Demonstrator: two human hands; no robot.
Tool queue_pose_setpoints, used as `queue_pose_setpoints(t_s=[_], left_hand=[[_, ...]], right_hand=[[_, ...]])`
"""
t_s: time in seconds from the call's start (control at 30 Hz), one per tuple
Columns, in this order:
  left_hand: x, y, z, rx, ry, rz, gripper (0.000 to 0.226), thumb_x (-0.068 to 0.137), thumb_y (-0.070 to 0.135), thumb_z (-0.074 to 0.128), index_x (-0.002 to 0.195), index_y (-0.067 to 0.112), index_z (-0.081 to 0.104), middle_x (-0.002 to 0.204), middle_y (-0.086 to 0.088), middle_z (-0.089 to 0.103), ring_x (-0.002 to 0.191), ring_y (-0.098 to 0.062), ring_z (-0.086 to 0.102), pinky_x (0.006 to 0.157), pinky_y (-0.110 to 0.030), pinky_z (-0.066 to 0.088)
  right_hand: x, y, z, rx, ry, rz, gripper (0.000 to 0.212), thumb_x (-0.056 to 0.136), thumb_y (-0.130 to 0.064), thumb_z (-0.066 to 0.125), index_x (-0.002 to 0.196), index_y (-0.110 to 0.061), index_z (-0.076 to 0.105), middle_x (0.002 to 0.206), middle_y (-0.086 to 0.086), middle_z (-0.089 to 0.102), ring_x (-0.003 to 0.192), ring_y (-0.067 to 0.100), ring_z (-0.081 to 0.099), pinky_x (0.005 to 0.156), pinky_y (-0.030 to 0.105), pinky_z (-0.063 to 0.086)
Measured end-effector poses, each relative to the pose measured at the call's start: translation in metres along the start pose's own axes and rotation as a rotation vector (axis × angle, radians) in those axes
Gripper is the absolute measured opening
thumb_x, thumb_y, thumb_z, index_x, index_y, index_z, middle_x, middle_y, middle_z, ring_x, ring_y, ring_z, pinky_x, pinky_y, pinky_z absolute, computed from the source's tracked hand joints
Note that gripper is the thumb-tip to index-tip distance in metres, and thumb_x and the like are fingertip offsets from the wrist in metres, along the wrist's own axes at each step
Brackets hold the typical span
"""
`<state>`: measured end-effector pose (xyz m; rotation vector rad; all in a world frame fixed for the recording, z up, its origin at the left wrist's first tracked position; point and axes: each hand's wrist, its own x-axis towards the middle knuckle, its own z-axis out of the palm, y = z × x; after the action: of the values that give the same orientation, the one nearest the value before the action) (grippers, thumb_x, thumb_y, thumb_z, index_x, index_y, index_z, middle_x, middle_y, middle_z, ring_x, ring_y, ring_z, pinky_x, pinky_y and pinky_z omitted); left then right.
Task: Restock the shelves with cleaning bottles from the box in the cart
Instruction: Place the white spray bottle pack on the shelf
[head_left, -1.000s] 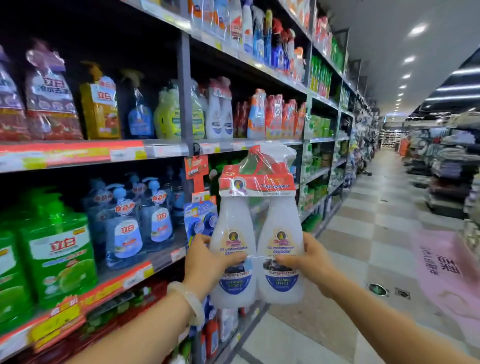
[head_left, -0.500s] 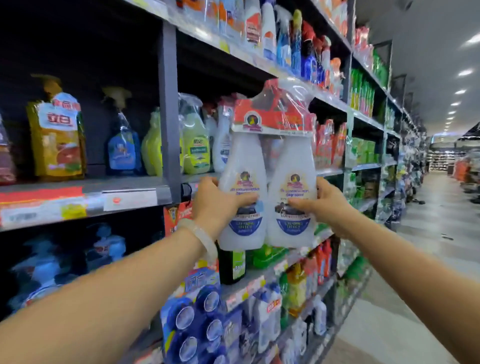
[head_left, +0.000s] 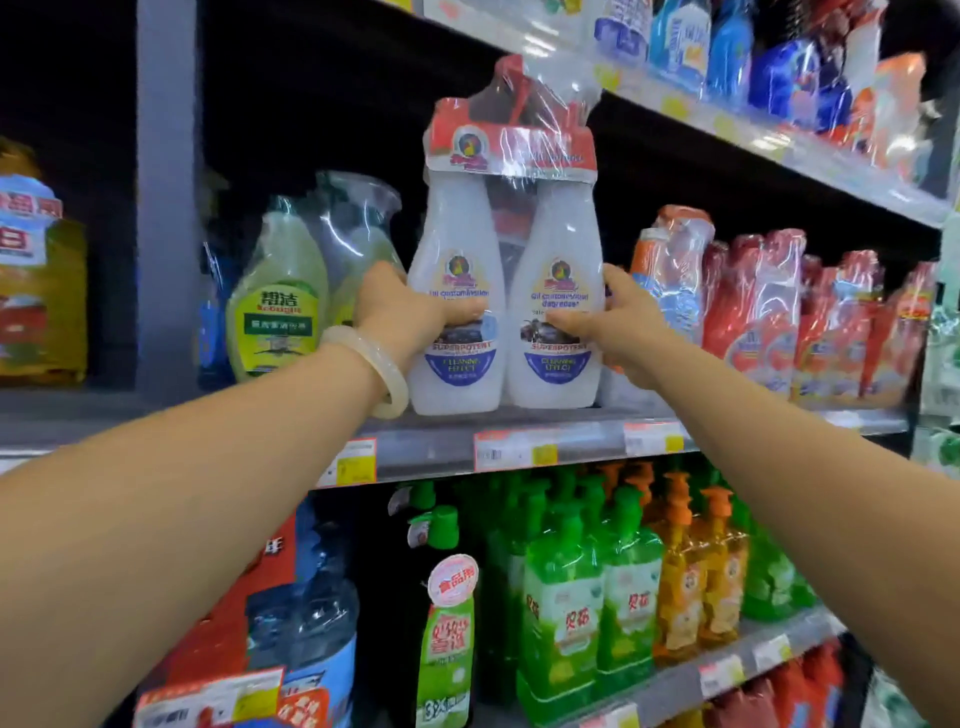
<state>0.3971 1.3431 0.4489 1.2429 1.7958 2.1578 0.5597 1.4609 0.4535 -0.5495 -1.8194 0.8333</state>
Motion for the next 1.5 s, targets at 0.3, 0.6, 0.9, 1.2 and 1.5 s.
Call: queue_pose_setpoints(t_s=[0.3,0.6,0.9,1.2,1.5], left_hand=[[0.037,-0.040,0.053,0.259,0.123,0.070,0.067,0.053,0.040,0.090,0.099,0.013,0.050,0.097,-0.002,0.064,0.091,-0.022,0.063,0.084,-0.042,0.054],[0.037,-0.046,0.037,0.473,-0.144,0.039,0.076,0.065,0.014,0.085,0.126,0.022,0.040,0.109,0.001,0.060,0.098,-0.022,0.059,0.068,-0.033,0.051],[0.039,-0.055,0.051,0.415,-0.075,0.075,0.081,0.063,0.010,0.086,0.130,0.019,0.042,0.116,-0.002,0.062,0.105,-0.023,0.060,0.090,-0.045,0.052],[0.037,-0.060,0.051,0.380,-0.104,0.077,0.069,0.070,0.009,0.081,0.128,0.015,0.046,0.117,-0.004,0.063,0.100,-0.019,0.059,0.090,-0.032,0.048],[0.027,-0.055,0.051,0.589,-0.204,0.000,0.083,0.063,0.022,0.084,0.130,0.012,0.037,0.117,-0.003,0.061,0.110,-0.023,0.060,0.096,-0.036,0.049]], right_hand=[[0.058,0.076,0.006,0.079,-0.079,0.019,0.049,0.083,-0.006,0.069,0.126,-0.010,0.046,0.110,0.006,0.062,0.100,0.021,0.062,0.073,0.024,0.052],[0.075,0.084,0.009,-0.046,-0.122,0.091,0.057,0.086,-0.021,0.067,0.131,-0.014,0.032,0.117,0.007,0.055,0.104,0.024,0.057,0.084,0.039,0.050],[0.078,0.072,0.019,-0.185,-0.058,0.204,0.064,0.088,-0.022,0.063,0.136,-0.006,0.024,0.127,0.016,0.050,0.110,0.029,0.053,0.099,0.046,0.045],[0.078,0.074,0.023,-0.167,-0.030,0.232,0.073,0.091,-0.019,0.059,0.146,-0.007,0.012,0.130,0.015,0.050,0.112,0.027,0.052,0.102,0.043,0.043],[0.057,0.058,0.035,-0.643,-0.027,0.173,0.078,0.091,-0.027,0.058,0.147,-0.003,0.009,0.147,0.025,0.021,0.133,0.040,0.031,0.110,0.045,0.031]])
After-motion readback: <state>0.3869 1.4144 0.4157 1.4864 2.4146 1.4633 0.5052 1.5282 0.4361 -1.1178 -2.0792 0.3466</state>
